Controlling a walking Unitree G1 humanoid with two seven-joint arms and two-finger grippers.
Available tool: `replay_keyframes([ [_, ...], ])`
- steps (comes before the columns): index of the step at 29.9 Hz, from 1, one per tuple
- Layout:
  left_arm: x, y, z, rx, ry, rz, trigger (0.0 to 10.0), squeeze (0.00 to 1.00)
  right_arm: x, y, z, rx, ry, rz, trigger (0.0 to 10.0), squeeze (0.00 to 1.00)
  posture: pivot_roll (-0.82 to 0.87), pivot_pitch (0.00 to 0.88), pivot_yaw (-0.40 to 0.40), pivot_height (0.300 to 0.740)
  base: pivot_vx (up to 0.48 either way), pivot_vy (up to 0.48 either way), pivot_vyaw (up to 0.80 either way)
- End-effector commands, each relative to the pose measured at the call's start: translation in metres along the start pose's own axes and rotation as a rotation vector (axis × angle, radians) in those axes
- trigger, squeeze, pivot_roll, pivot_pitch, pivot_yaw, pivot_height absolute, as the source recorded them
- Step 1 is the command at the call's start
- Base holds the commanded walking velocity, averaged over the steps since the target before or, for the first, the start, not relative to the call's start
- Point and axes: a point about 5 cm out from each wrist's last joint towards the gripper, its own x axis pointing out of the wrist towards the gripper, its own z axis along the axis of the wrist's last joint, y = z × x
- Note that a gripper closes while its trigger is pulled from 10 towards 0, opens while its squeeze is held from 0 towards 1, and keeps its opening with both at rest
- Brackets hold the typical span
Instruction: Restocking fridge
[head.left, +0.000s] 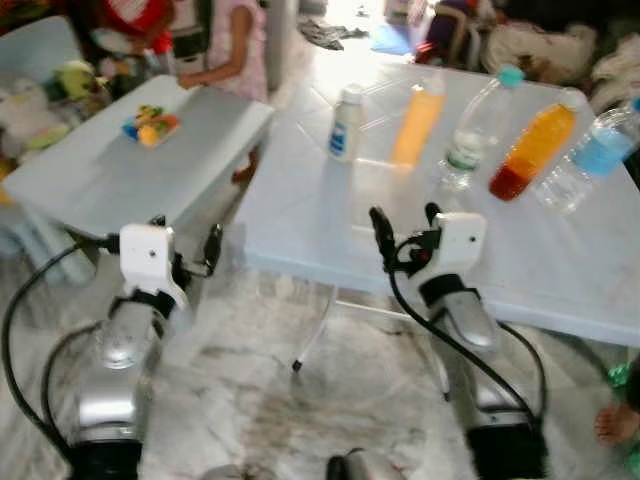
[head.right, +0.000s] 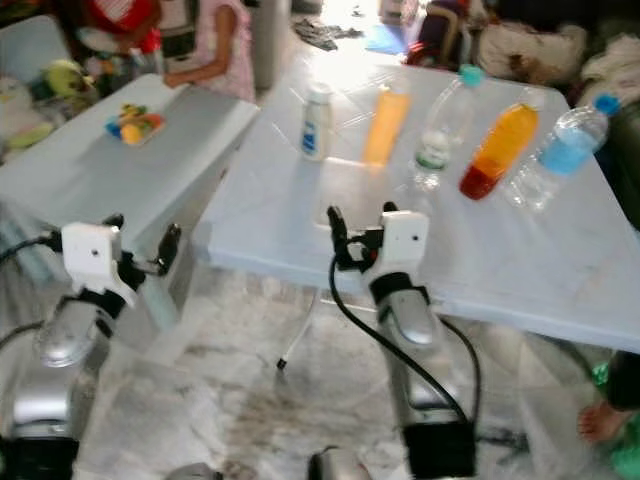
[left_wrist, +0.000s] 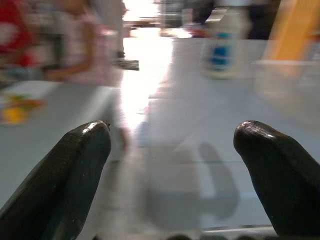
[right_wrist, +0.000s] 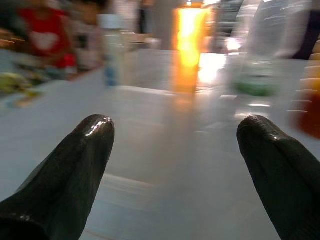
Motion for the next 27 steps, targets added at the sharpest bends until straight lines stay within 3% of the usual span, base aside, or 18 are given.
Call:
replay_keyframes([
  [1, -0.005, 0.008, 0.003, 0.011, -0.002, 0.011, 10.0, 0.0, 0.001, 0.0, 0.003, 0.019, -0.008, -0.004, 10.0, 0.0, 0.03, 0.083, -0.067, 0.74, 0.326, 0.0, -0.8],
  [7, -0.011, 0.012, 0.003, 0.029, 0.009, 0.022, 10.0, 0.0, 0.005, -0.004, 0.004, 0.021, -0.012, -0.026, 10.0, 0.0, 0.04, 0.081, -0.068, 0.74, 0.344, 0.0, -0.8],
  [18, -0.007, 0.016, 0.008, 0.046, -0.004, 0.041, 10.0, 0.0, 0.015, 0.004, 0.017, 0.027, -0.067, 0.021, 10.0, 0.0, 0.04, 0.079, -0.07, 0.74, 0.32, 0.0, 0.0],
  [27, -0.014, 0.028, 0.001, 0.053, 0.024, 0.146, 10.0, 0.0, 0.006, 0.007, 0.016, 0.047, -0.077, 0.094, 10.0, 0.0, 0.03, 0.081, -0.067, 0.74, 0.0, 0.0, 0.0],
])
